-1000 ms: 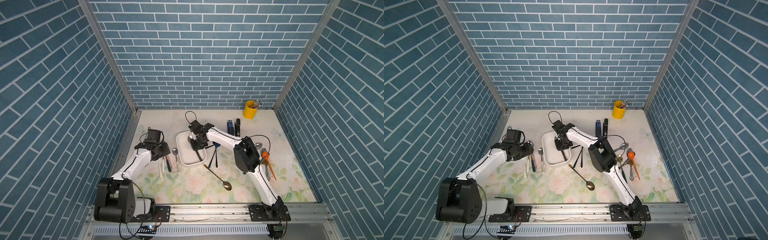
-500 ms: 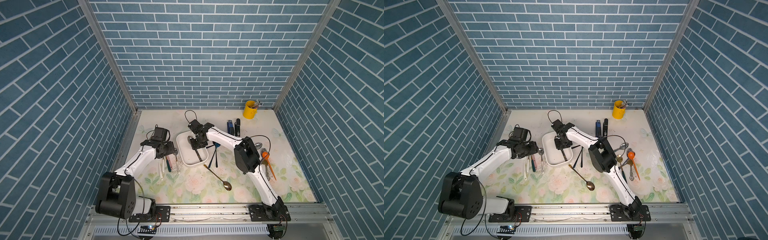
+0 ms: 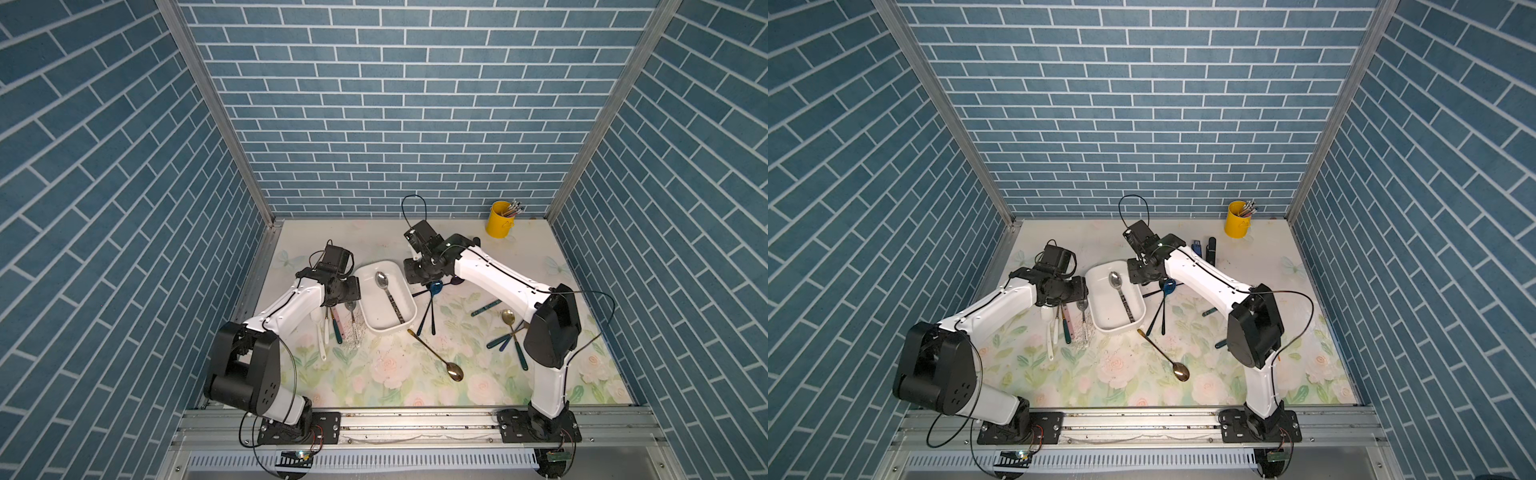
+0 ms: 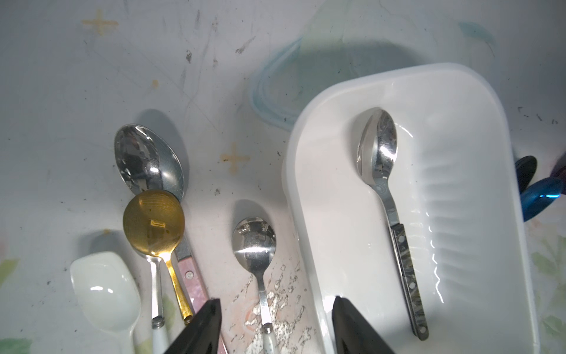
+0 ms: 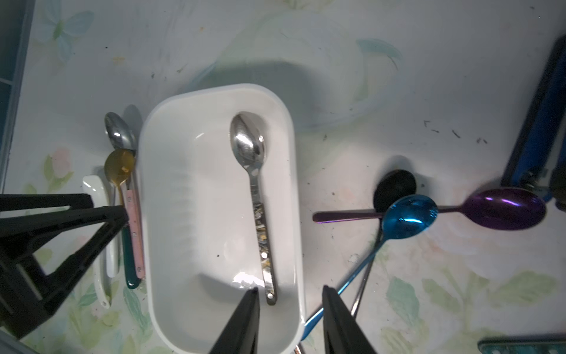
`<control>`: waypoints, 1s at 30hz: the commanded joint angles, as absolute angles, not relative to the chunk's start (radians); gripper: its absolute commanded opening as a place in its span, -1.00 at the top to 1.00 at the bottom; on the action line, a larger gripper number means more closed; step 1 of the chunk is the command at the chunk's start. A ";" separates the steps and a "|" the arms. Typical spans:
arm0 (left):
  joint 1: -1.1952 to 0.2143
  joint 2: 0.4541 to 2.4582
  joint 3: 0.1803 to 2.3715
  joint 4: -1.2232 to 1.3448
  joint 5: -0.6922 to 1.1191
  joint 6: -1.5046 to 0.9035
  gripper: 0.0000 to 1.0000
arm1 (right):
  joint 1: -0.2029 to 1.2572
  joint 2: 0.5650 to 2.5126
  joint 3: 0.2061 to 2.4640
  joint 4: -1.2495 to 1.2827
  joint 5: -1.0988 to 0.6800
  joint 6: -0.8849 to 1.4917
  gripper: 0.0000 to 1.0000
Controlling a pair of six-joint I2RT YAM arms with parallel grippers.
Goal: Put the spoon into the storage box
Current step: Pick up the spoon from the center of the board.
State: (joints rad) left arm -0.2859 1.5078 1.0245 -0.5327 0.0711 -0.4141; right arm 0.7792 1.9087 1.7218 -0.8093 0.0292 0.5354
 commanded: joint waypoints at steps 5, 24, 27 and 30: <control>-0.290 1.505 1.029 -0.556 0.063 -0.397 -0.33 | 0.730 1.897 1.546 -0.755 0.000 0.597 0.26; -0.288 1.474 0.946 -0.540 0.038 -0.397 -0.40 | 0.729 2.008 1.457 -0.701 -0.112 0.605 0.20; -0.288 1.477 0.934 -0.537 0.040 -0.397 -0.40 | 0.731 2.013 1.449 -0.700 -0.117 0.609 0.15; -0.288 1.485 0.931 -0.533 0.041 -0.398 -0.40 | 0.729 2.025 1.447 -0.693 -0.128 0.611 0.11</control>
